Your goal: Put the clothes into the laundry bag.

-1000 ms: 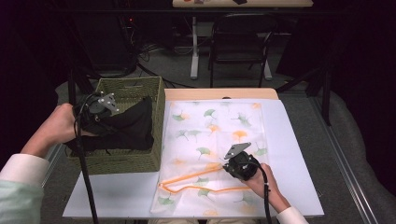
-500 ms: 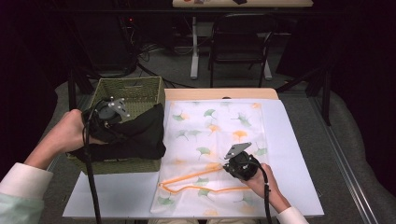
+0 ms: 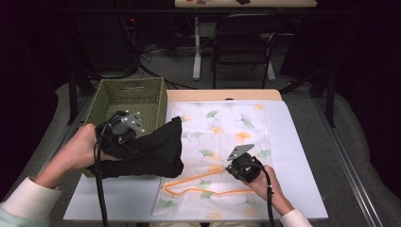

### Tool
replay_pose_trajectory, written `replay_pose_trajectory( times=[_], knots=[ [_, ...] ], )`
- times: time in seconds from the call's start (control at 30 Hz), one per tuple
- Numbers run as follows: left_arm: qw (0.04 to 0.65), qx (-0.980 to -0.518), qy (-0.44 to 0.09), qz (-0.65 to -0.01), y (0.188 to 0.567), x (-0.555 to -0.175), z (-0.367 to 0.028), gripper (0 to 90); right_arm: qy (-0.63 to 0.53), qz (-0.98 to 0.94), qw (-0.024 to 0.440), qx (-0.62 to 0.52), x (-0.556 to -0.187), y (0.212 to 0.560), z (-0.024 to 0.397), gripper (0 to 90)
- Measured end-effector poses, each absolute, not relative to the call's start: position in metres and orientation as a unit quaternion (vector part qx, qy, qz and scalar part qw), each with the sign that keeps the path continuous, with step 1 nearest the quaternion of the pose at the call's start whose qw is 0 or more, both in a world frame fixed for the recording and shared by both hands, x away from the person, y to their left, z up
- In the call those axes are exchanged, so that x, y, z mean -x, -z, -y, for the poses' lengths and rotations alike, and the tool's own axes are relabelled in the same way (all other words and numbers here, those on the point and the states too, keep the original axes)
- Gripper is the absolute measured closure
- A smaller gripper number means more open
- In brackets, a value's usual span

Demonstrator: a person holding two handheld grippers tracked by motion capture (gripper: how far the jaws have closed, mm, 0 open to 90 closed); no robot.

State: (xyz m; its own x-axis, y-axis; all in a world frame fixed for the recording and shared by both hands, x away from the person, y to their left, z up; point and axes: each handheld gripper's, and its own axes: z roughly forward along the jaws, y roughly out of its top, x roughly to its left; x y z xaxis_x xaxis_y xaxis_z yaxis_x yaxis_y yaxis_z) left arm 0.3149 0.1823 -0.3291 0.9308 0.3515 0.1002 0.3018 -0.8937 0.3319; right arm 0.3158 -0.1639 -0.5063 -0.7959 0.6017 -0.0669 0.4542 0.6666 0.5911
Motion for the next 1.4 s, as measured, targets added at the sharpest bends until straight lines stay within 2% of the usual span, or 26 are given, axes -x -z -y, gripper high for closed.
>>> replay_pose_trajectory(
  times=[0.17, 0.7, 1.23, 1.4],
  knots=[
    [0.144, -0.973, -0.076, -0.162, 0.339, -0.305, -0.167, 64.1, -0.283, -0.904, 0.131, -0.293, -0.316, 0.506, 0.163, 88.8],
    [0.183, -0.975, 0.005, -0.125, 0.388, -0.287, -0.12, 63.9, -0.287, -0.898, 0.138, -0.304, -0.317, 0.503, 0.164, 88.7],
    [0.207, -0.969, 0.065, -0.119, 0.441, -0.287, -0.089, 63.4, -0.301, -0.888, 0.146, -0.314, -0.318, 0.495, 0.17, 88.6],
    [0.206, -0.969, 0.066, -0.121, 0.456, -0.29, -0.082, 63.0, -0.305, -0.886, 0.147, -0.317, -0.319, 0.494, 0.17, 88.6]
  ],
)
